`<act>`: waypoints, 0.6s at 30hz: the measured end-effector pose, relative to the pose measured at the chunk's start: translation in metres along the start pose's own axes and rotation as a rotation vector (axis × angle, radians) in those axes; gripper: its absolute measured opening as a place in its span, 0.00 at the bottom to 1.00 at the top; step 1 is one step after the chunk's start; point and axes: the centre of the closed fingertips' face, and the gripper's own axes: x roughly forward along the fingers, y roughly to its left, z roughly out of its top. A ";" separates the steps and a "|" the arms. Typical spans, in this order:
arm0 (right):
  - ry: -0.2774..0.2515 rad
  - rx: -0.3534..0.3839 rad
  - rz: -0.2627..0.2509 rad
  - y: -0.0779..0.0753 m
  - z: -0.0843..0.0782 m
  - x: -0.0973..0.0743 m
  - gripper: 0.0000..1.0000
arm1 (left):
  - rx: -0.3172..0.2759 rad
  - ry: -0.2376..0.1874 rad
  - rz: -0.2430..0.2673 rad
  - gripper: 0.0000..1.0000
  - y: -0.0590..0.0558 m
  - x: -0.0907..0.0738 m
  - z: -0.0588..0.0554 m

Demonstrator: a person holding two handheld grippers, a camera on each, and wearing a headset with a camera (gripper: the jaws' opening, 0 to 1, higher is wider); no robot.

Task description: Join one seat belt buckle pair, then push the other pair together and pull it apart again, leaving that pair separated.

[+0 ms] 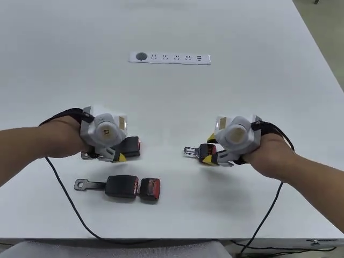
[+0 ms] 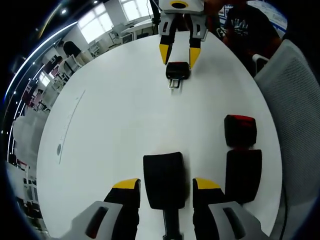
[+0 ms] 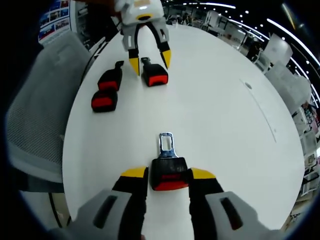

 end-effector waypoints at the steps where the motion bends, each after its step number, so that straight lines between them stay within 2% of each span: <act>1: 0.001 -0.002 0.000 0.000 -0.001 0.001 0.33 | 0.014 0.005 -0.005 0.40 0.000 0.002 -0.001; 4: 0.014 -0.005 0.016 0.000 -0.005 0.004 0.33 | 0.013 0.010 -0.011 0.34 0.001 0.001 0.000; 8: 0.026 -0.030 0.026 0.001 -0.010 0.010 0.33 | 0.014 0.011 -0.029 0.34 0.001 0.003 0.000; 14: 0.018 -0.066 0.053 -0.001 -0.009 0.013 0.32 | 0.092 0.014 -0.029 0.34 -0.005 0.003 0.001; 15: 0.016 -0.067 0.055 -0.001 -0.009 0.013 0.32 | 0.130 0.027 -0.028 0.34 -0.006 0.003 0.001; 18: 0.014 -0.070 0.063 0.000 -0.009 0.013 0.32 | 0.122 0.029 -0.025 0.33 -0.007 0.003 0.002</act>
